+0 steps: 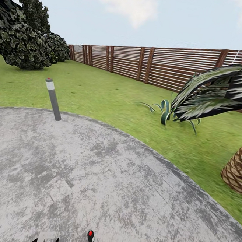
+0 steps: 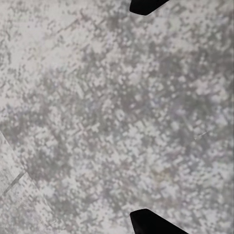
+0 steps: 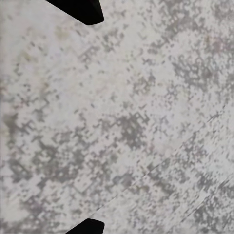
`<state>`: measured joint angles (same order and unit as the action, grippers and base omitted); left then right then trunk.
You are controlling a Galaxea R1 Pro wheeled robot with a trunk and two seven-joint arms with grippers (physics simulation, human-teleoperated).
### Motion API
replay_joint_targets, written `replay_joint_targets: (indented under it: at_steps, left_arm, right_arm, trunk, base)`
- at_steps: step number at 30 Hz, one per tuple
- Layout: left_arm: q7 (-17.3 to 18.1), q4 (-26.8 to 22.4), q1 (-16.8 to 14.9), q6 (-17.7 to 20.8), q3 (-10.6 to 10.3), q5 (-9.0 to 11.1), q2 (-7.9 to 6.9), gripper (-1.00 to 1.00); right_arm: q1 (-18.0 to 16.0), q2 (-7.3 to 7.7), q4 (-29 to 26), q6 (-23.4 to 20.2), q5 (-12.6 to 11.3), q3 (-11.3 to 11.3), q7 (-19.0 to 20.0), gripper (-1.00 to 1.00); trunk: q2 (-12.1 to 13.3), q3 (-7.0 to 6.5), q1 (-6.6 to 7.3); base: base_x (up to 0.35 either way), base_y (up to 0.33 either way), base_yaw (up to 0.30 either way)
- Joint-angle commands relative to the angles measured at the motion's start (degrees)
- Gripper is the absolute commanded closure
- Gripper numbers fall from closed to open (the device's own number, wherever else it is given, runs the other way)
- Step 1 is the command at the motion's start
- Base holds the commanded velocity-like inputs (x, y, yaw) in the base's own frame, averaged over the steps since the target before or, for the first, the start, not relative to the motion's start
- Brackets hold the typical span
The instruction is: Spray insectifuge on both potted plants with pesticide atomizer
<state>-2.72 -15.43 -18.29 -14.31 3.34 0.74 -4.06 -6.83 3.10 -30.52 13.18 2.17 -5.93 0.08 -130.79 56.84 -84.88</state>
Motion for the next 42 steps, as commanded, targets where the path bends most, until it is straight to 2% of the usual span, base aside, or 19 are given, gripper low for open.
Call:
replay_joint_targets:
  at_steps: [1, 15, 23, 27, 33, 36, 42]
  left_arm:
    - [0.0, 0.1, 0.0, -0.2, 0.1, 0.1, 0.01, -1.0]
    - [0.2, -0.2, 0.0, -0.1, 0.0, 0.0, 0.24, -1.0]
    - [0.9, -1.0, -1.9, 1.3, -0.4, -0.4, 1.28, -1.0]
    - [1.3, -1.0, -4.3, 1.8, -0.4, -0.5, 1.92, -1.0]
    - [1.0, -1.0, -5.6, 3.1, -0.3, -0.2, 3.19, -1.0]
    - [0.7, -1.3, -6.0, 3.2, -0.3, -0.1, 3.57, -1.0]
    - [1.0, -2.2, -8.6, 4.4, -0.3, -0.2, 4.75, -1.0]
  right_arm:
    - [0.0, 0.0, 0.0, 0.2, 0.2, -0.1, 0.0, -1.0]
    - [0.0, -0.02, -1.2, 0.2, 0.2, -0.1, 0.0, -1.0]
    - [-0.3, 0.11, -10.5, -0.9, 0.4, -0.1, 0.2, -1.0]
    - [-1.7, 0.17, -15.7, -4.9, 0.4, -0.1, 0.2, -1.0]
    - [-5.7, 0.23, -20.1, -12.5, 0.3, -0.1, 0.3, -1.0]
    - [-8.0, 0.24, -21.3, -14.8, 0.3, -0.1, 0.3, -1.0]
    - [-13.0, 0.24, -22.2, -18.6, 0.2, -0.1, 0.3, -1.0]
  trunk:
    - [0.0, 0.12, 0.01]
    - [0.0, 0.72, 0.01]
    - [0.0, 0.72, 0.01]
    - [0.0, 0.72, 0.01]
    - [0.0, 0.72, 0.01]
    - [0.0, 0.72, 0.01]
    - [0.0, 0.72, 0.01]
  base:
    - [0.0, 0.0, 0.0]
    - [0.0, 0.0, 0.0]
    - [0.0, 0.0, 0.0]
    - [0.0, 0.0, 0.0]
    - [0.0, 0.0, 0.0]
    - [0.0, 0.0, 0.0]
    - [0.0, 0.0, 0.0]
